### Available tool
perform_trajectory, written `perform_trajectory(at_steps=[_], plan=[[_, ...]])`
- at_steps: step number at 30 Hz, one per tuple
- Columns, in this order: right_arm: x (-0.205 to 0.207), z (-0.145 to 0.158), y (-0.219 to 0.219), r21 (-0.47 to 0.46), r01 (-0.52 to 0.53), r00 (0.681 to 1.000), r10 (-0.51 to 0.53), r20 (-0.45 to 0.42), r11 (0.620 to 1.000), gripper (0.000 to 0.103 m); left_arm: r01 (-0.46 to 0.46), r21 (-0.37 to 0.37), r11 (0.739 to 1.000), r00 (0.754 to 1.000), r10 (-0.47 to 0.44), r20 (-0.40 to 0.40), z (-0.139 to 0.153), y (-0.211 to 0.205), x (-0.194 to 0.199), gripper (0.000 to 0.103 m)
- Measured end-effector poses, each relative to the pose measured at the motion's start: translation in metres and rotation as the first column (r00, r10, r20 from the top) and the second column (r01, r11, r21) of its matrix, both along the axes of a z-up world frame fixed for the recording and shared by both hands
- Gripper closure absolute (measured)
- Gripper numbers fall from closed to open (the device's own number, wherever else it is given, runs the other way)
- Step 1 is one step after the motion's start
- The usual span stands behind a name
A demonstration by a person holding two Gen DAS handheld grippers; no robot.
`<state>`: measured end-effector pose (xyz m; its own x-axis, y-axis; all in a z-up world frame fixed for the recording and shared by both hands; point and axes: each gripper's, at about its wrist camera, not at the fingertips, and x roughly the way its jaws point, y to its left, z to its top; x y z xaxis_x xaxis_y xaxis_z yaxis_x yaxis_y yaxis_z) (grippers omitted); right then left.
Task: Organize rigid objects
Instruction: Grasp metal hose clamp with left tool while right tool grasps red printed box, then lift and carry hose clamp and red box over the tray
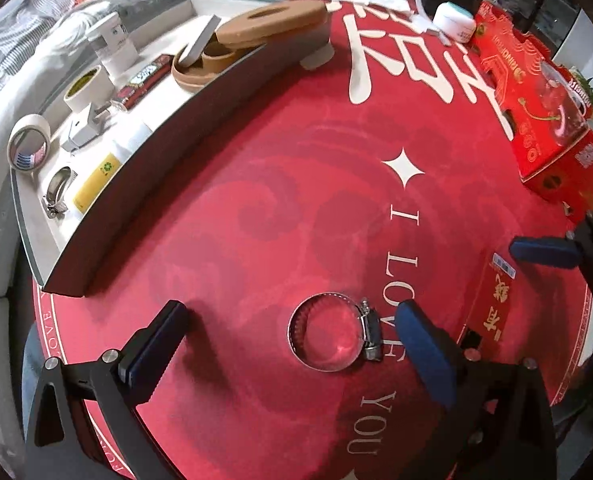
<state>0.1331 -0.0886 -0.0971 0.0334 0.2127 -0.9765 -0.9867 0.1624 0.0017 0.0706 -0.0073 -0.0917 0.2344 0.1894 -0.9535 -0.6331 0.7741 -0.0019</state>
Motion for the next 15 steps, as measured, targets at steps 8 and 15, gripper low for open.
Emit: perform_trajectory(at_steps=[8,15], plan=[[-0.008,0.008,0.002,-0.002,0.069,0.998,-0.069,0.004,0.998,0.028,0.084,-0.005,0.996,0.996,-0.084,-0.001,0.014,-0.015,0.003,0.037],[-0.010,0.009,-0.011,-0.037,0.246,0.969,-0.245,0.035,0.968,0.028,0.136,-0.035,0.990,0.991,-0.136,-0.001,0.021,-0.020,-0.009,0.058]])
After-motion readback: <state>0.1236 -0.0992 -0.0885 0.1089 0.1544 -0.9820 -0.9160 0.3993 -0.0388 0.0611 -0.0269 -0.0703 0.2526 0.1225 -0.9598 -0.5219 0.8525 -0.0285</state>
